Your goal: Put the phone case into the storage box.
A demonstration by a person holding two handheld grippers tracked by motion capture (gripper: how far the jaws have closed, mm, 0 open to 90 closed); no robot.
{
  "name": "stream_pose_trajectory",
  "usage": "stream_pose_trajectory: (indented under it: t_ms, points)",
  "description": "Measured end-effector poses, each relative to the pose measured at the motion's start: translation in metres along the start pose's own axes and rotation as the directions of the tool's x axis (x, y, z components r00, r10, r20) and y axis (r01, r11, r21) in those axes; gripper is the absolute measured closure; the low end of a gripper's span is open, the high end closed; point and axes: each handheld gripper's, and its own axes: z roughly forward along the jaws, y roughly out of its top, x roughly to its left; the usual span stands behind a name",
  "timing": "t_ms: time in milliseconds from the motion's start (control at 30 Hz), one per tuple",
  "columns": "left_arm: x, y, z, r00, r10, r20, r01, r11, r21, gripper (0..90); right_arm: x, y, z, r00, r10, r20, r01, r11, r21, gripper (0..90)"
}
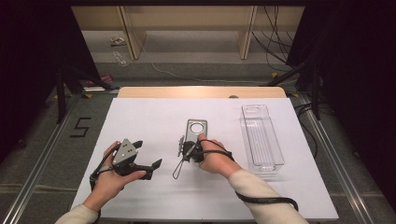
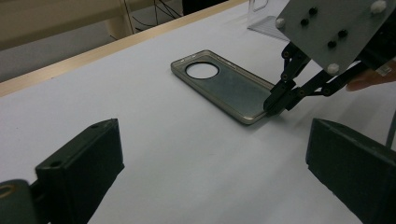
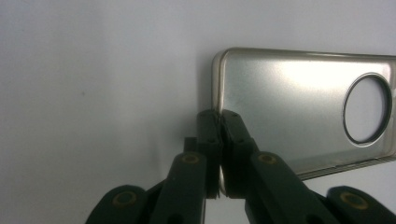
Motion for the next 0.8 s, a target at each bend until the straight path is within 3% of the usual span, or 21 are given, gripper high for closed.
stream_pose_trajectory:
  t_ms: [500,800]
  points:
    - [0.000,0.000,0.000,1.0000,0.001,-0.003,-0.001,1.0000,0.002,3.6,0.005,-0.012,-0.016,0.9991,0.031,0.028,-0.030,0.999,-0.044,87.9]
    - [0.000,0.000,0.001,1.0000,0.001,-0.002,-0.001,1.0000,0.002,3.7,0.009,-0.020,-0.024,0.9990,0.017,0.040,-0.014,0.997,-0.076,87.8]
